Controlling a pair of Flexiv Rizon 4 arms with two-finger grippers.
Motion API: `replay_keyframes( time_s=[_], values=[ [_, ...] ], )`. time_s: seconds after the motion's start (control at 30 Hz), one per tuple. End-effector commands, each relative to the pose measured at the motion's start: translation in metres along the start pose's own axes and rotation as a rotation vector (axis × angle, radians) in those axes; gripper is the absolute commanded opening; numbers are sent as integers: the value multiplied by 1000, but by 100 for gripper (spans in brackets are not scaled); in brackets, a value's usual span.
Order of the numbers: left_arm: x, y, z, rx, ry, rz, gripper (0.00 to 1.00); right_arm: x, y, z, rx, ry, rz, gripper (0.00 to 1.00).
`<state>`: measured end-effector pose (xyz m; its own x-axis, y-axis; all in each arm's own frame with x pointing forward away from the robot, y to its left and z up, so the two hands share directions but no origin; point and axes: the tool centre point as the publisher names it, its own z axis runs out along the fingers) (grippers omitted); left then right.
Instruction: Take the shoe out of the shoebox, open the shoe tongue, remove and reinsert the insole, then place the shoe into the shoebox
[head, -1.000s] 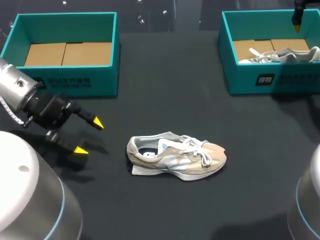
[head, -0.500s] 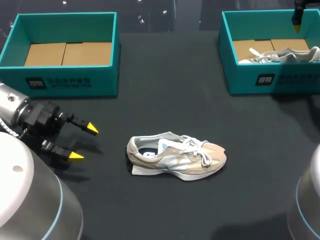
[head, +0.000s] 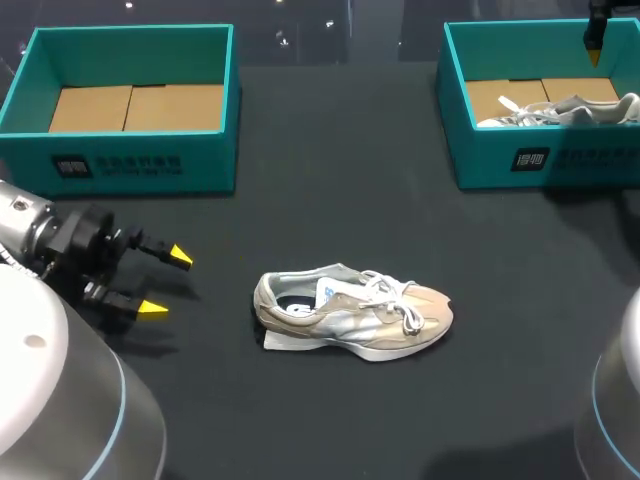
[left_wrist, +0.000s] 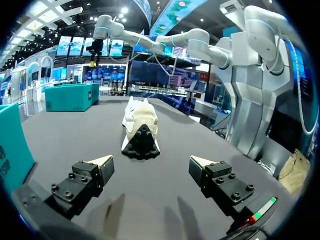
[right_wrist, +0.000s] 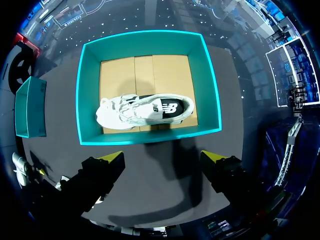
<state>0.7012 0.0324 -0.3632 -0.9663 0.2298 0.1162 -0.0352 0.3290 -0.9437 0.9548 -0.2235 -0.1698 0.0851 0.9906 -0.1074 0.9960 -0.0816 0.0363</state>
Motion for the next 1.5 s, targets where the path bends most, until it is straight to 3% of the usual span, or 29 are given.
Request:
replay_keyframes(
  time_s=[0.03,0.7,1.5],
  values=[
    [8,6,5,21,-46,31,100,0,0,0,0,-1,1,100],
    [2,17,19,-2,-153,44,100,0,0,0,0,-1,1,100],
    [0,17,39,9,-164,32,100,0,0,0,0,-1,1,100]
  ],
)
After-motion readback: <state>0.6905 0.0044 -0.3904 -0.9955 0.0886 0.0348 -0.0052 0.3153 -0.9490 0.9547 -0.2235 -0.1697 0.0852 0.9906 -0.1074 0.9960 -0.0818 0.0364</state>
